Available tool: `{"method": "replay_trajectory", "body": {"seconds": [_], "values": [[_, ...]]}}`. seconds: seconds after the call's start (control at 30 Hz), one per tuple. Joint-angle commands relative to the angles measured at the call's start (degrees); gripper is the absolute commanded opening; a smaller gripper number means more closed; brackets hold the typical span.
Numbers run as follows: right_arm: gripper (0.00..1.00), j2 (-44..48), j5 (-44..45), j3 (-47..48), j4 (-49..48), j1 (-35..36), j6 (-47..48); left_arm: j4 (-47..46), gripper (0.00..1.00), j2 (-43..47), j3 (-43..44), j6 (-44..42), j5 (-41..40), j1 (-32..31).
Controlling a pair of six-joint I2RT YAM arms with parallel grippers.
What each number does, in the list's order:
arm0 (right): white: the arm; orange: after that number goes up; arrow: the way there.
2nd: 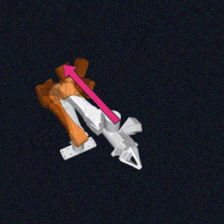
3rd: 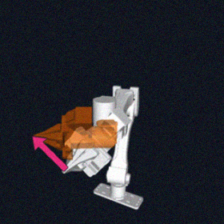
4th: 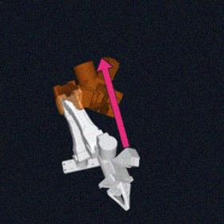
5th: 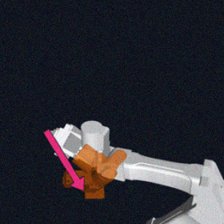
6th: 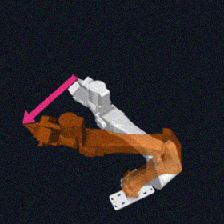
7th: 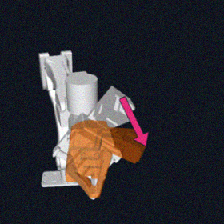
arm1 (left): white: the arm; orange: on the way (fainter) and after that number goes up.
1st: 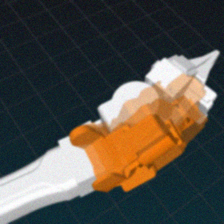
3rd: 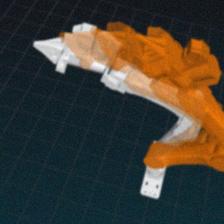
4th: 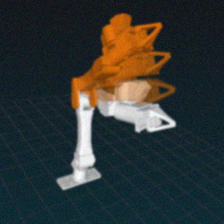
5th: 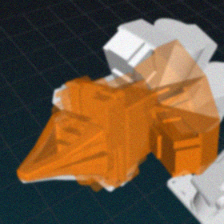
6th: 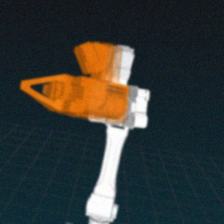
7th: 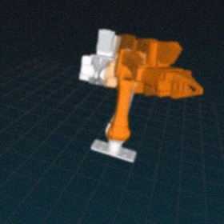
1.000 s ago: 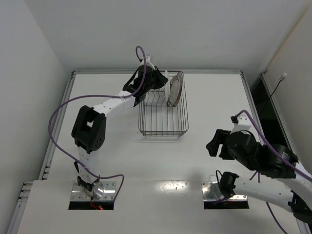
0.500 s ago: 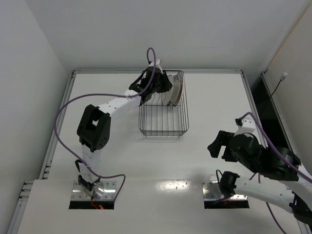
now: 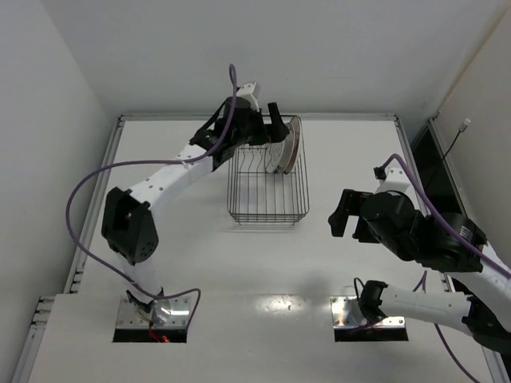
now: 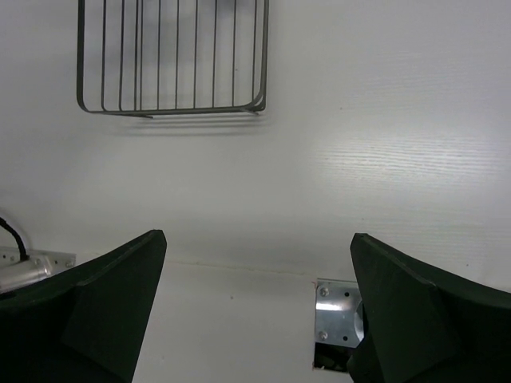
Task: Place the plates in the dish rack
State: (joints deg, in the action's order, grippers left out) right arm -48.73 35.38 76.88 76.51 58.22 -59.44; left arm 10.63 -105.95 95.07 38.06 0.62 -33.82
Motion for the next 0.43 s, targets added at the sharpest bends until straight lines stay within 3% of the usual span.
{"method": "replay_trajectory", "body": {"seconds": [0.0, 0.23, 0.4], "values": [[1.0, -0.5, 3.5, 2.8, 0.8, -0.1, 1.8, 1.9, 1.0, 9.7, -0.7, -4.4, 5.0, -0.8], [1.0, 0.0, 1.8, -1.8, -1.0, -0.1, 1.9, 15.1, 1.0, 22.2, -7.1, -14.7, 8.5, -1.9], [1.0, 5.1, -0.1, -6.2, -2.8, -0.1, -0.5, 16.9, 1.0, 34.2, -18.7, -14.4, 2.8, -3.9]]}}
